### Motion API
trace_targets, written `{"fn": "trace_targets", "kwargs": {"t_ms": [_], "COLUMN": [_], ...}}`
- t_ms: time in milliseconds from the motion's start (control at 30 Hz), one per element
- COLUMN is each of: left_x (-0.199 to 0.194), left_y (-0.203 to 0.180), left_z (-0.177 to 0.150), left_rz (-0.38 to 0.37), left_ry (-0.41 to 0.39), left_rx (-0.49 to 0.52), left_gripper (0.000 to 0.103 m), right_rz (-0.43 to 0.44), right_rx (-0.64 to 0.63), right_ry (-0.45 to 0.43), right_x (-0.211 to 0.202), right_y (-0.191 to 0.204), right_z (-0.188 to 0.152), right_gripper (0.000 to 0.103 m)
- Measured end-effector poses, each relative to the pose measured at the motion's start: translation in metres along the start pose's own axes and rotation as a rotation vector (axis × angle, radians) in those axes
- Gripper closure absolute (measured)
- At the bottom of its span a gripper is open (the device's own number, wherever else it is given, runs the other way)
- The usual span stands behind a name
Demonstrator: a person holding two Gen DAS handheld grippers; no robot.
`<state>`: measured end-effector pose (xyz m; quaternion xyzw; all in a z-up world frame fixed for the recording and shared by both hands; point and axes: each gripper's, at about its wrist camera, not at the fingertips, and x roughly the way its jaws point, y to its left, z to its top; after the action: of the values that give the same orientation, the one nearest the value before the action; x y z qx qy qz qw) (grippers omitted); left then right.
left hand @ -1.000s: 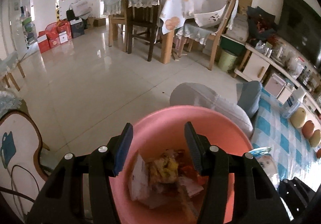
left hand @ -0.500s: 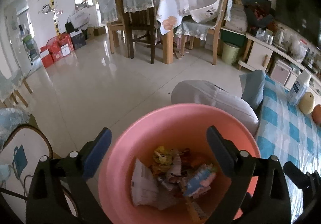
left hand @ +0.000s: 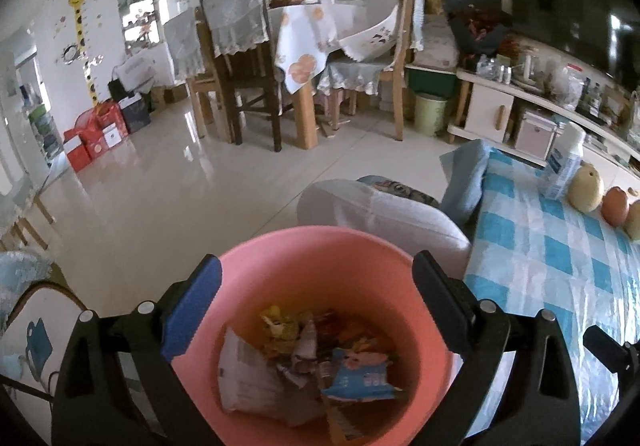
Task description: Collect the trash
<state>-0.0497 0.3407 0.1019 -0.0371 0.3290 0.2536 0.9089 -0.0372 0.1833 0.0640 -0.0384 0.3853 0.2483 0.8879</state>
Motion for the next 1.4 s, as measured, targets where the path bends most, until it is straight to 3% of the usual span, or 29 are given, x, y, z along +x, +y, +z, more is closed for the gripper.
{"fn": "trace_targets", "kwargs": {"t_ms": [500,867,1133,1400], "left_x": [-0.020,-0.039,-0.053,-0.082], "left_y": [-0.049,-0.093,-0.132,-0.174], "left_z": [-0.005,-0.021,-0.039,-0.055], "left_rz": [-0.071,-0.142,-0.223,-0.359], "left_ry": [-0.044,-0.067,-0.078,-0.083], "left_rx": [0.077,0.130,0.185,0.236], "left_gripper": [0.006,0.006,0.006,0.004], "right_rz": [-0.109,-0.187,-0.251,-0.330], "right_rx": [0.010,0.097,0.157,0.205], "right_ry": [-0.024,-0.028,-0.062,-0.079], "right_x": [-0.033,-0.065,-0.093,-0.123], "right_y": [-0.040,-0.092,-0.127,-0.159], "right_z": [-0.027,-0.052,-0.070,-0.095], "right_gripper": [0.010,0.010,0.010,0.010]}}
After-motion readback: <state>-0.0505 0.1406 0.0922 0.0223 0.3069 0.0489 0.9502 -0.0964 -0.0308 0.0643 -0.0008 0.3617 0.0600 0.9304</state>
